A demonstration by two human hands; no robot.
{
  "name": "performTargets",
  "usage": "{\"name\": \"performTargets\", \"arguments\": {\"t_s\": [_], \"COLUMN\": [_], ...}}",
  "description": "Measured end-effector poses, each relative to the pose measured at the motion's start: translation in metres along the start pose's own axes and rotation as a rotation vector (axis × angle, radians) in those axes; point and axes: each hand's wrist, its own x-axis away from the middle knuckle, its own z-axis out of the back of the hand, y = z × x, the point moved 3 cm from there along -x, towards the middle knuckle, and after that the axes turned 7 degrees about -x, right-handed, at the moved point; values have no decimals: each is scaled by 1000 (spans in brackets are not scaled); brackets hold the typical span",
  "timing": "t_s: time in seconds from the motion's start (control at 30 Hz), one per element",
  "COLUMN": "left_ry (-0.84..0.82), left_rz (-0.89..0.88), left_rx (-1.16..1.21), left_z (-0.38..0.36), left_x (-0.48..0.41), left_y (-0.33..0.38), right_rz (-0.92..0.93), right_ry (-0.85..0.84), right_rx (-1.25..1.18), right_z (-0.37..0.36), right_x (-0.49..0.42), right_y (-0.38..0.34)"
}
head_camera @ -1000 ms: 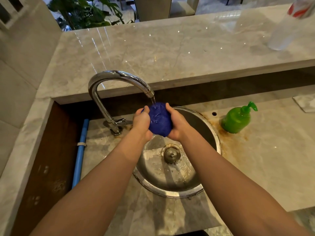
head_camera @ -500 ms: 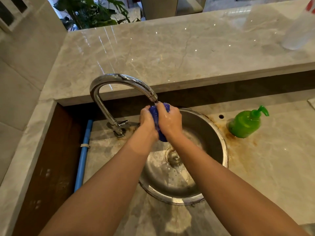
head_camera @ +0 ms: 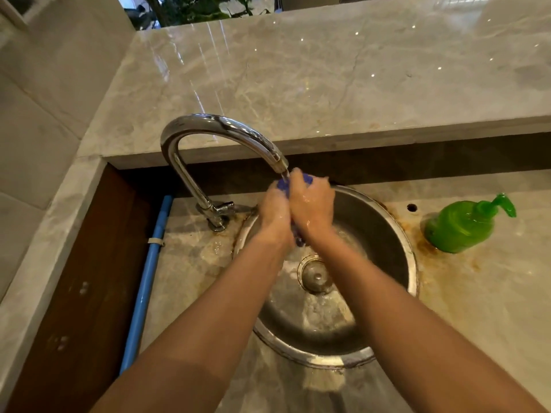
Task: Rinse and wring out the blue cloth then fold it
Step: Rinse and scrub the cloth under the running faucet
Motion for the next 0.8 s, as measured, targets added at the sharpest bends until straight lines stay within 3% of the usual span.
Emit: {"name": "performTargets", "arguments": {"t_s": [0.07,0.13,0.23,0.33,0.5,0.67,0.8], "left_ry": [-63,-34,112,109,90,161,54], "left_rz": [8,-18,-13,6,-98,-17,-50], "left_rx": [-24,-65,54,158,-122,96,-107], "left_z": [-3,0,9,7,1,8,-5], "left_x": [8,4,-11,-8,5,2,17], "left_y": [-10,-1,21,19,4,29,-3], "right_rz": [-186,-313,-239,-73,-270,-168,-228], "right_ry": [-74,-128,-86,-24,-47,-84,-38], "right_rx": [59,-31,-126,-86,-87,-178,-131], "right_z": [10,12,-4,-6,10,-9,10], "right_x": [-21,-26,6,20,-14,23,-9], "right_y": [2,4,0,-1,8,1,-4]}}
